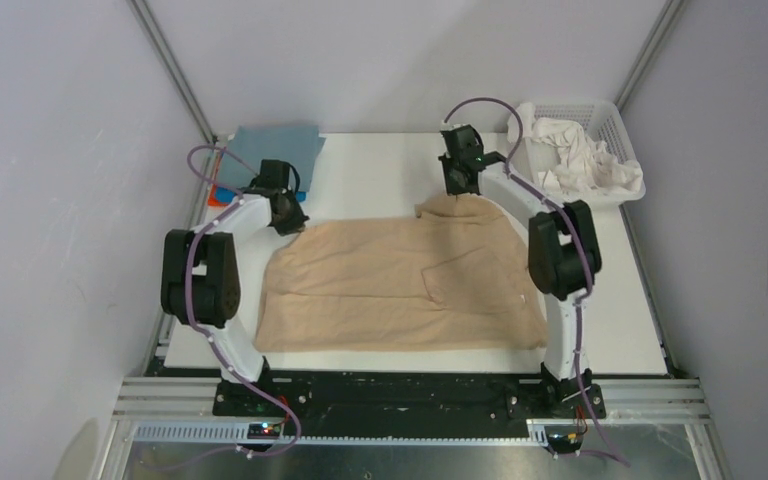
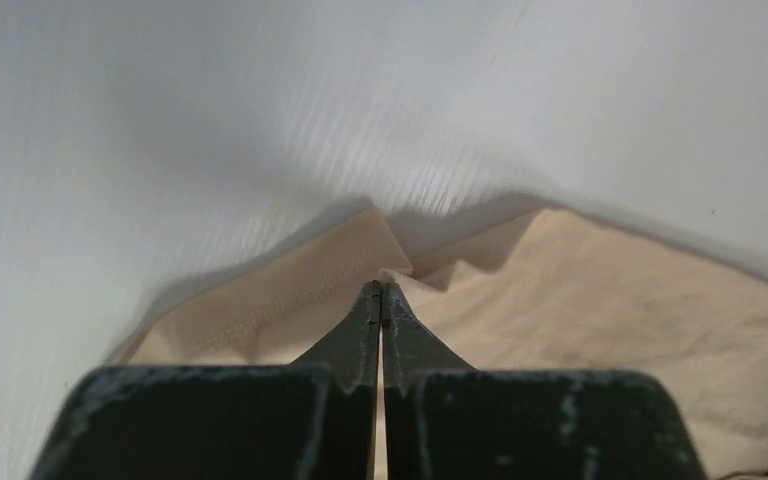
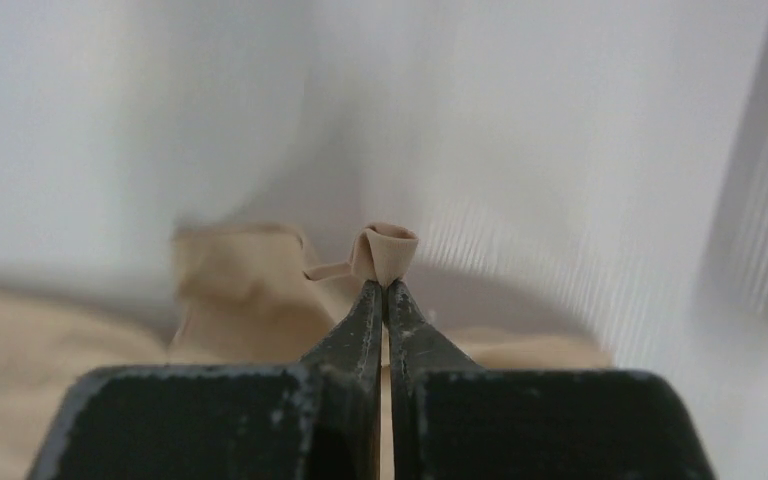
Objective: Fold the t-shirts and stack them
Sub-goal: Grab the side of the flattened tshirt furthest away from the robot with both arms, then fold the other side of the tshirt into a rectangle
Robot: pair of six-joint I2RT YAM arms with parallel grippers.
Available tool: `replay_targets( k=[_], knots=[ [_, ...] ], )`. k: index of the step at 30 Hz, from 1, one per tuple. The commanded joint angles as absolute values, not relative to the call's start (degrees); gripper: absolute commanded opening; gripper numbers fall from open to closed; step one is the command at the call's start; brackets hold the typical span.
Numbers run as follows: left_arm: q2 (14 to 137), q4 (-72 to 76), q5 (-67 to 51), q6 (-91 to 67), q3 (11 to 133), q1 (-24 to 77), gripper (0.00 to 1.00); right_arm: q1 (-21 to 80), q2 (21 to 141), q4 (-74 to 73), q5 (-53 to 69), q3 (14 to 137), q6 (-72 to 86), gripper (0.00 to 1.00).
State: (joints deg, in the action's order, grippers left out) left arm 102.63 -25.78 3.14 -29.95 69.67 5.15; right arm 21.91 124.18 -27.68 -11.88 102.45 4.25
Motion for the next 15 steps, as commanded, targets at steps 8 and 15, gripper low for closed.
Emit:
replay_targets(
  k=[8, 15],
  knots=[
    [88.14, -22.60, 12.11, -32.48, 58.06, 8.34, 0.00, 26.34, 97.98, -26.99, -8.95, 78.05, 1.82, 0.00],
    [79.76, -21.67, 17.40, -36.63, 49.53, 10.05, 0.00, 28.40, 86.17, -30.29, -13.81, 67.15, 3.53, 0.00]
  ],
)
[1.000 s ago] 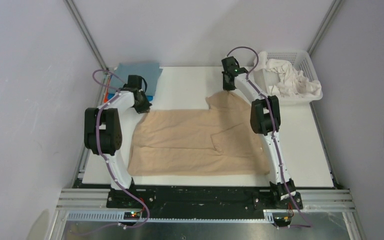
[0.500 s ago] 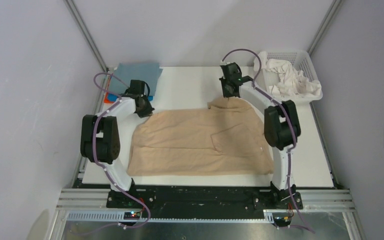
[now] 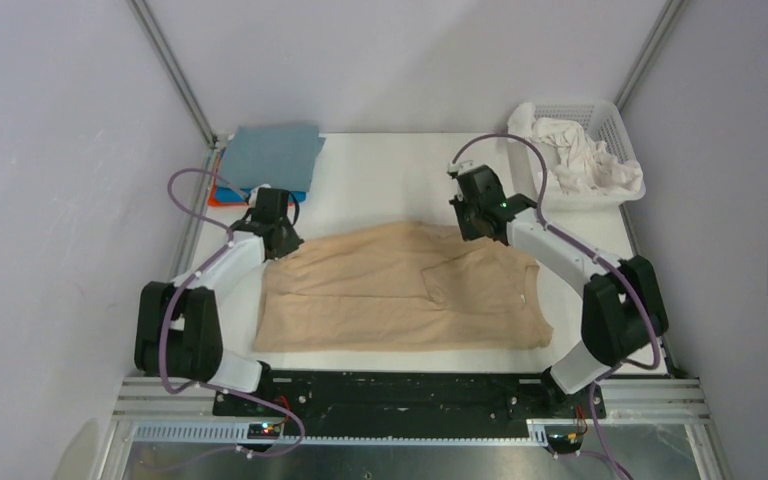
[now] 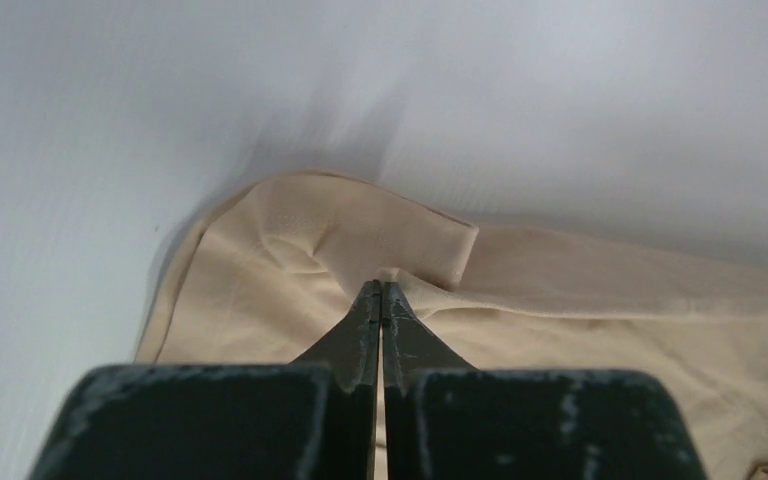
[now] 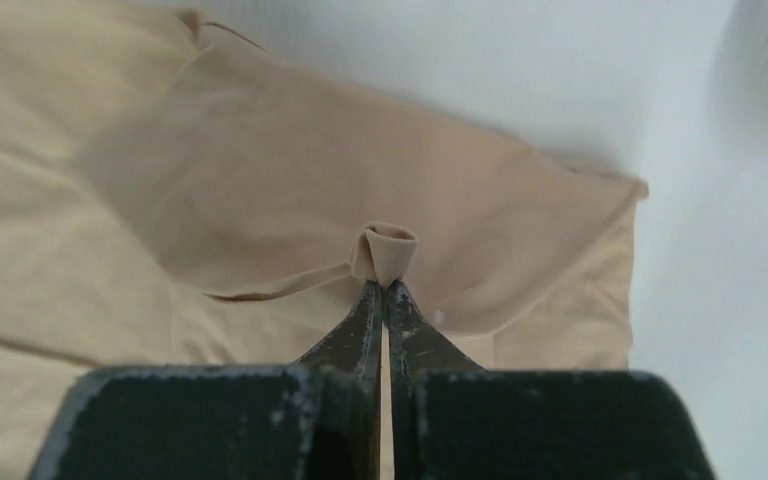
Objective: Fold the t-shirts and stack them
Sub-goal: Fold the other side of the tshirt into a rectangle
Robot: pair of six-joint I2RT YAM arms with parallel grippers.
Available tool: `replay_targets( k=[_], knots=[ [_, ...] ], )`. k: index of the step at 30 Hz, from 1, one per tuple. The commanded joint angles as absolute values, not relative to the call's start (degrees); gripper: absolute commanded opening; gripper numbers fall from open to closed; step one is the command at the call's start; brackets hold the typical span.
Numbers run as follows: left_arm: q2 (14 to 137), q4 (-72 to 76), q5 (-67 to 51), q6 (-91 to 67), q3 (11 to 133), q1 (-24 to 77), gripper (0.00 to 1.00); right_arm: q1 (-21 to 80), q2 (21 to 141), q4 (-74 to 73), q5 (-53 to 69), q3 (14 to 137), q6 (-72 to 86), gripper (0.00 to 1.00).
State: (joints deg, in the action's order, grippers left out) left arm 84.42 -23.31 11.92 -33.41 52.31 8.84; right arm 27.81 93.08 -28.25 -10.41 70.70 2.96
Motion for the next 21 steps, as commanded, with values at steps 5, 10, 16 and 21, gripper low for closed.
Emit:
replay_targets(
  k=[5, 10, 16, 21],
  knots=[
    [75.83, -21.41, 20.35, -38.36, 46.06, 10.85, 0.00, 28.56, 80.68, -32.86, -15.82, 64.12, 3.93, 0.00],
    [73.22, -21.26, 25.06, -39.32, 45.84, 11.24, 0.00, 28.16, 77.82, -34.06, -17.82, 63.09, 3.13, 0.00],
    [72.69, -21.21, 33.52, -39.08, 50.57, 11.28, 0.00, 26.30, 76.30, -33.76, -18.35, 63.04, 3.87, 0.00],
    [77.41, -20.97, 34.54, -40.03, 54.98, 11.34, 0.00, 25.65, 75.57, -32.13, -16.46, 63.02, 4.05, 0.00]
  ],
)
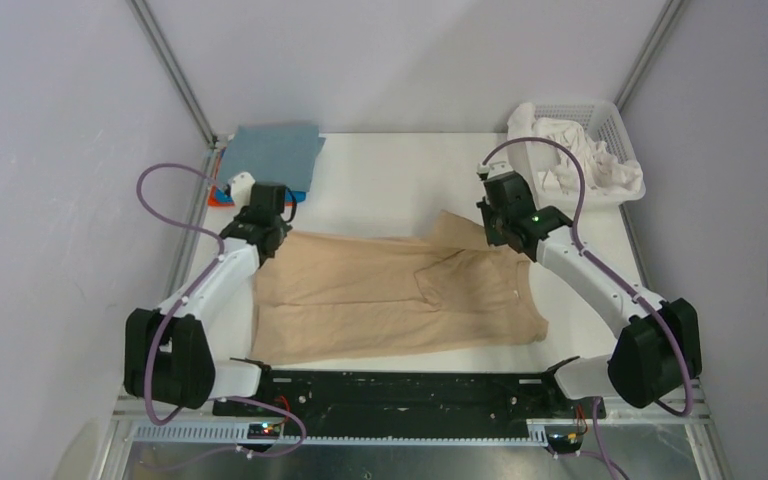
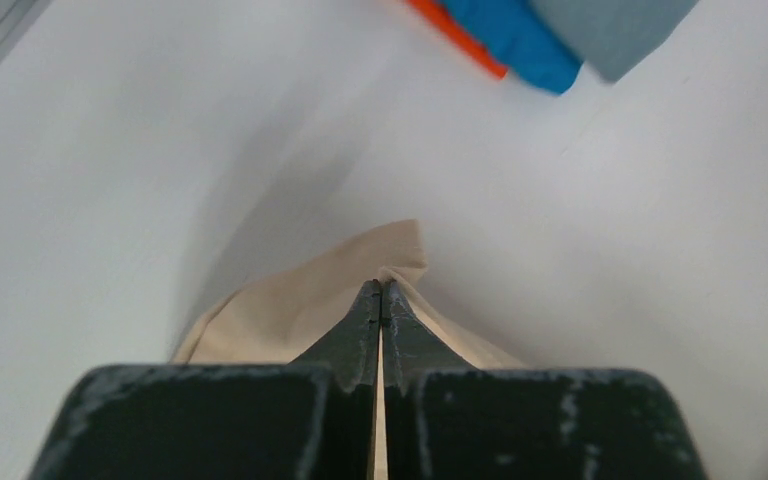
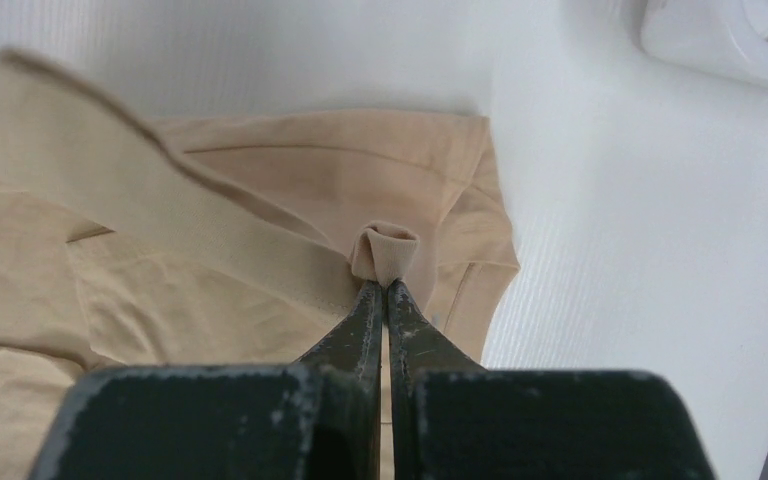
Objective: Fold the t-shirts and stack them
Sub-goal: Fold the other side of the tshirt into a rectangle
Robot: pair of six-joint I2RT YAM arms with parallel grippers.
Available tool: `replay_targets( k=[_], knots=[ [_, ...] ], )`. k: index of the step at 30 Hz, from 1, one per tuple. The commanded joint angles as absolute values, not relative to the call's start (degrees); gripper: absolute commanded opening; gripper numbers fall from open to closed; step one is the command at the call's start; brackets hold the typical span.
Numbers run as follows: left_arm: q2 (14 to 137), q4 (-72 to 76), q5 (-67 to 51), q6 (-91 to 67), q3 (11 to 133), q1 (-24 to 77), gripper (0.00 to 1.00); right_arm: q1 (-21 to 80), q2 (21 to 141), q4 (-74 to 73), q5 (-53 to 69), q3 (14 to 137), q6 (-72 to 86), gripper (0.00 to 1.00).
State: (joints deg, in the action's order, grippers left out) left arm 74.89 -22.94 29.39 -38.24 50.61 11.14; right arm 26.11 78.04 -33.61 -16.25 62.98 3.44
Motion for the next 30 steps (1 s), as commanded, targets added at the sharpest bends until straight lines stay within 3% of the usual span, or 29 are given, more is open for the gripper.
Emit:
replay_targets(
  k=[1, 10, 30],
  knots=[
    [78.17, -21.00, 34.23, -40.32, 55.58, 11.34, 0.00, 25.62, 75.56, -32.02, -16.07, 63.06, 3.98, 0.00],
    [80.71, -20.71, 35.00, -44.80, 50.55, 11.36, 0.00, 25.86, 76.00, -31.54, -15.43, 62.28, 3.30, 0.00],
    [63.91, -20.72, 36.52, -58.98, 31.54, 14.54, 0.00, 30.88, 73.63, -36.07, -19.36, 58.64, 5.45, 0.00]
  ],
)
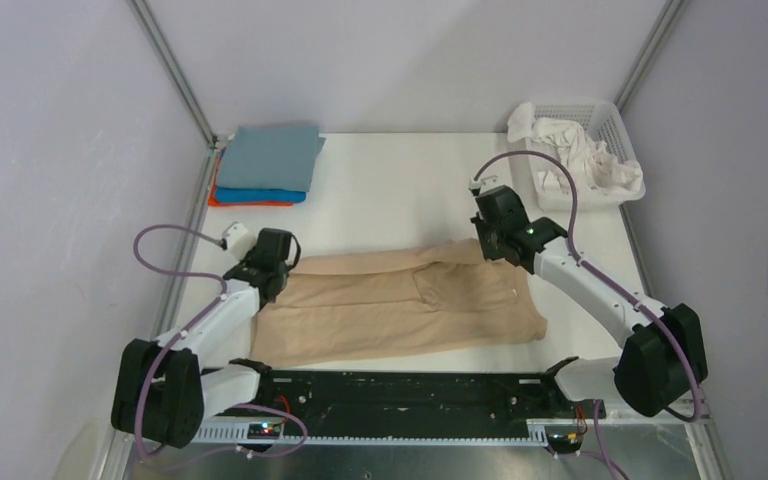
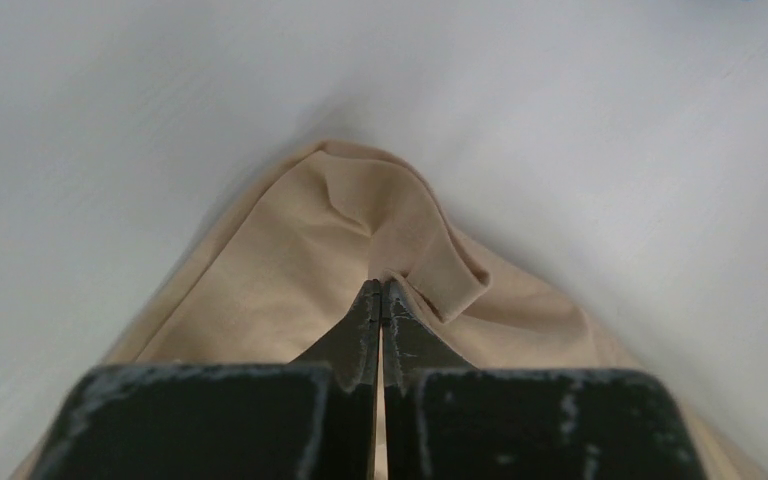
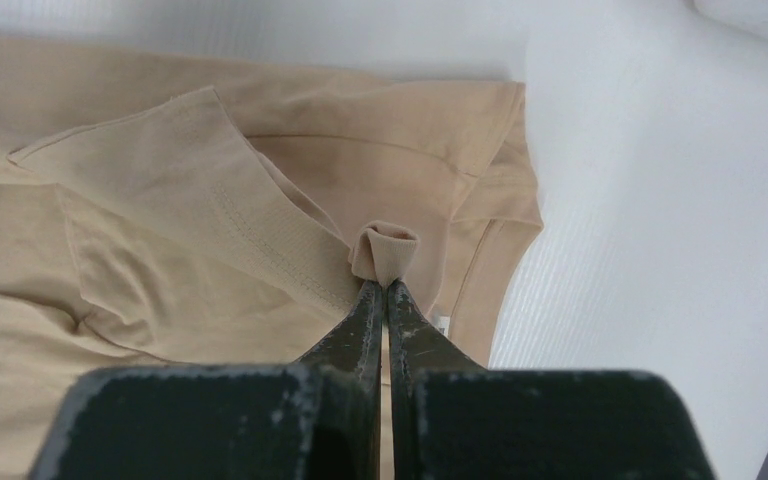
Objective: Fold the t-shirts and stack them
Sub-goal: Fold the other side of the tshirt into a rectangle
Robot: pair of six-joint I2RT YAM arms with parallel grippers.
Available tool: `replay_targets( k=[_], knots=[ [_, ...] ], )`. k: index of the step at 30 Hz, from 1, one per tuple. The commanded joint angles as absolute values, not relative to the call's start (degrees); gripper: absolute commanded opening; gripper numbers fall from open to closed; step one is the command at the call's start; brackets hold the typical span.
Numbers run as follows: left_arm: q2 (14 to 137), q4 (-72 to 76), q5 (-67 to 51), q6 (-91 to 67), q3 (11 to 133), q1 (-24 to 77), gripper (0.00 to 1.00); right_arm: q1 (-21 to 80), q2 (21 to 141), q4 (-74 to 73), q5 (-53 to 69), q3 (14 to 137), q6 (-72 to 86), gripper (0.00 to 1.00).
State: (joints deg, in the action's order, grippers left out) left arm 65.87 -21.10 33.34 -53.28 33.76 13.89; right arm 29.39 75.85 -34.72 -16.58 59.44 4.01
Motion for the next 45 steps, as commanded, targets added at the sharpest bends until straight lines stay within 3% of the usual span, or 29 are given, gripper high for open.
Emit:
replay_targets(
  k=[1, 6, 8, 9, 10, 13, 14, 15, 21, 22, 24, 28, 33, 38, 45],
  knots=[
    [63.82, -20.73, 36.28, -59.37, 31.19, 14.78, 0.00, 31.58, 73.46, -36.77, -19.88, 58.46, 6.13, 0.00],
    [61.81, -20.80, 35.81, -61.87, 28.04, 15.76, 0.00, 34.09, 72.17, -39.72, -20.36, 56.08, 10.10, 0.04],
    [59.82, -21.08, 34.95, -62.21, 26.60, 15.84, 0.09, 35.84, 71.83, -41.68, -19.49, 54.79, 13.28, 0.05],
    [58.78, -21.66, 33.70, -62.26, 25.15, 15.82, 0.24, 36.64, 71.50, -42.99, -19.64, 54.13, 14.81, 0.09],
    [56.60, -22.21, 33.11, -62.43, 24.71, 15.82, 0.32, 38.36, 71.26, -45.71, -19.71, 53.78, 18.93, 0.13],
    [50.26, -30.08, 31.96, -64.18, 22.71, 16.24, 0.91, 42.10, 68.42, -50.14, -15.08, 50.12, 27.47, 0.38],
    [46.16, -32.62, 32.24, -65.40, 22.69, 16.56, 0.95, 43.44, 67.14, -51.84, -13.73, 49.27, 31.92, 0.42],
    [41.64, -38.02, 33.15, -66.31, 23.12, 16.81, 0.99, 44.13, 66.48, -54.09, -12.24, 47.87, 33.89, 0.53],
    [25.75, -46.95, 33.48, -63.50, 26.08, 17.80, 1.00, 49.69, 58.02, -57.61, -17.41, 45.15, 40.24, 0.76],
    [25.49, -46.56, 33.20, -62.78, 27.94, 17.86, 1.00, 49.63, 56.03, -56.71, -17.62, 45.10, 39.76, 0.91],
    [26.63, -44.89, 32.31, -59.82, 31.48, 17.98, 1.00, 49.20, 53.87, -52.51, -17.17, 45.08, 37.71, 0.98],
    [34.90, -33.77, 21.94, -50.82, 36.21, 18.11, 1.00, 47.49, 51.72, -44.66, -16.43, 44.20, 35.84, 0.99],
    [56.80, -21.03, 8.84, -42.95, 41.73, 18.11, 1.00, 39.99, 53.45, -29.07, -11.20, 42.94, 34.91, 0.99],
    [75.46, -19.75, 5.81, -39.47, 49.25, 18.11, 1.00, 30.94, 62.61, -13.58, 2.09, 42.45, 31.73, 0.99],
    [83.26, -19.70, 9.97, -41.42, 43.83, 13.49, 1.00, 29.87, 77.71, -7.88, 7.02, 43.77, 29.18, 1.00]
  ],
)
